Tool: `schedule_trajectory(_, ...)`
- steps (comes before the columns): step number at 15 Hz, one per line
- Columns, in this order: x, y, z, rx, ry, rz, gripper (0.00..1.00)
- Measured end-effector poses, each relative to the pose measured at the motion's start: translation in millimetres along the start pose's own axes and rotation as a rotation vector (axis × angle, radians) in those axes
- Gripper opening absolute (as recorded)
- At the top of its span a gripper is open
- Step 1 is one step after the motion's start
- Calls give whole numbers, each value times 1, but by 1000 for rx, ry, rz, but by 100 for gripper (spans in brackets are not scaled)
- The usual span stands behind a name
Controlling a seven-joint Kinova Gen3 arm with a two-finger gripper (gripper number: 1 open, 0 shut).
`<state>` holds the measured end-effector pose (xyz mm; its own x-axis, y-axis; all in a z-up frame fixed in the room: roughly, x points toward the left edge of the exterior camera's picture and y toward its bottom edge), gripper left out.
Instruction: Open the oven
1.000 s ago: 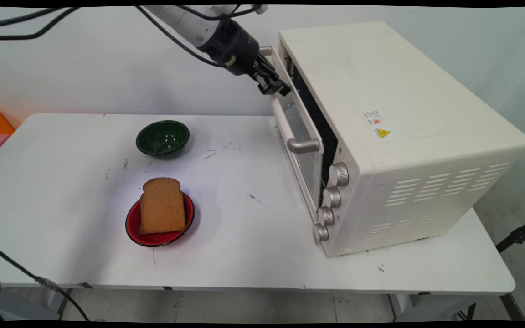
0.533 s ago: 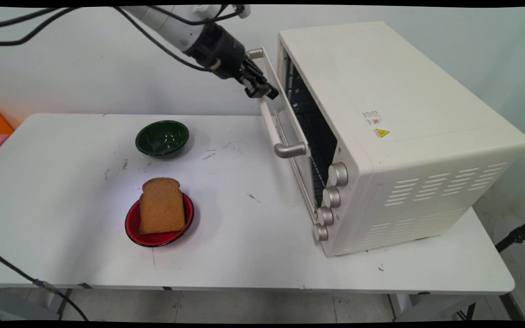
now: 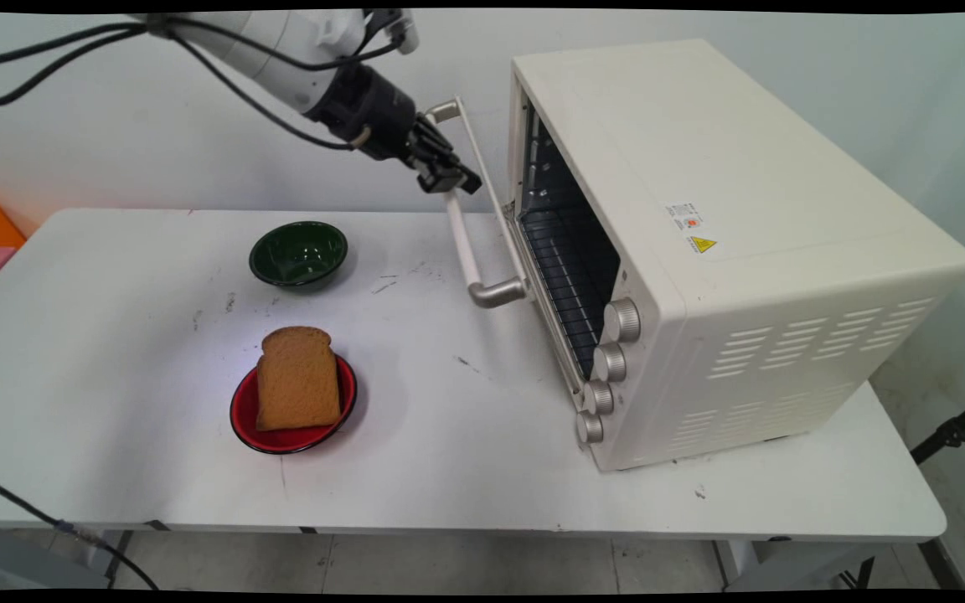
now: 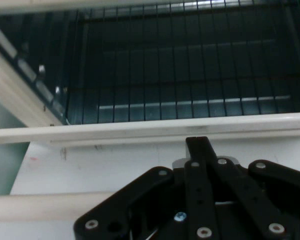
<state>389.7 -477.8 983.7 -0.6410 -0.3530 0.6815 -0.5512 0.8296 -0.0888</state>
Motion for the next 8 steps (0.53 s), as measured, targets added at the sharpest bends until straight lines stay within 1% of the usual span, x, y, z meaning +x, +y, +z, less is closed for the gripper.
schedule_trajectory(8,-46,-8,-6,-16,13,9,0)
